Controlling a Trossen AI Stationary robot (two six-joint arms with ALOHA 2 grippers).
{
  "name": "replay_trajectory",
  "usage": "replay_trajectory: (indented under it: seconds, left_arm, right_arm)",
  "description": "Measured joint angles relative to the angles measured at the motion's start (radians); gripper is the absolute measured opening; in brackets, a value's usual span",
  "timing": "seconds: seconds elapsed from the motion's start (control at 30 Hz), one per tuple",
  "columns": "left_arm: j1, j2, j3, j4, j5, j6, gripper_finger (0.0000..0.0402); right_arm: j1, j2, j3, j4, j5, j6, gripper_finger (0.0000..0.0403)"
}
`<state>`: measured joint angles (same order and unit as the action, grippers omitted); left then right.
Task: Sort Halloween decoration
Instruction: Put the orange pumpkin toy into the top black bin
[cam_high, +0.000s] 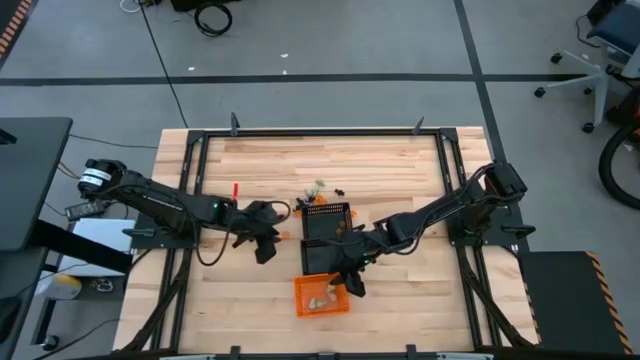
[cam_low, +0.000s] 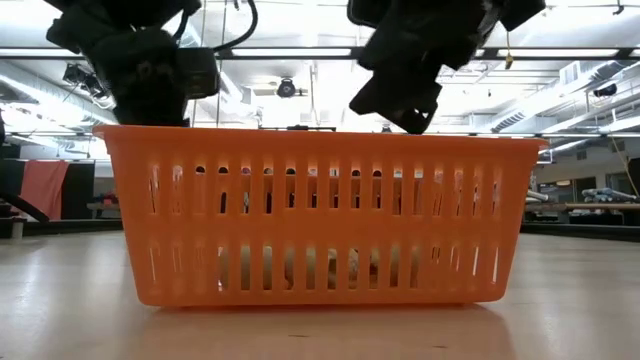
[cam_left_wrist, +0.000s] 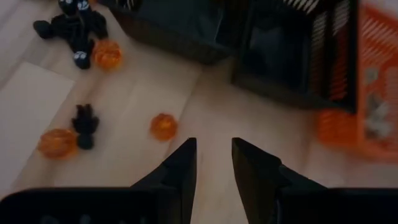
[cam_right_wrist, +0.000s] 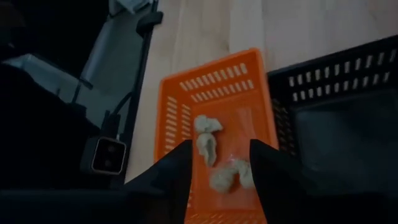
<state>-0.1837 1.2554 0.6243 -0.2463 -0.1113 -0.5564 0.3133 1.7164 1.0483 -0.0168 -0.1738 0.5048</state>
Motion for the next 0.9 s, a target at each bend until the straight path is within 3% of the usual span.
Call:
replay_trajectory:
  seconds: [0.13,0.37,0.5,0.7,0.9]
  left_arm:
    - [0.000,0.013,0.000,-0.014,-0.022,0.101,0.0109]
    - [0.000,0.082,-0.005,0.071,-0.089,0.191,0.0118]
    - [0.000,0.131,-0.024,0.164,-0.091,0.189,0.0152]
    - [0.000,0.167,-0.027,0.161,-0.135,0.179,0.0212]
    - [0.001,0.187,-0.026,0.180,-0.157,0.204,0.0223]
  right_arm:
    - [-0.008,0.000,0.050,-0.057,0.029,0.009,0.0156]
    - [-0.015,-0.002,0.173,-0.251,0.157,-0.141,0.0150]
    - [-0.037,-0.002,0.211,-0.302,0.163,-0.157,0.0150]
    - [-0.067,-0.036,0.226,-0.377,0.168,-0.157,0.0150]
    - [-0.113,-0.139,0.227,-0.453,0.251,-0.205,0.0150]
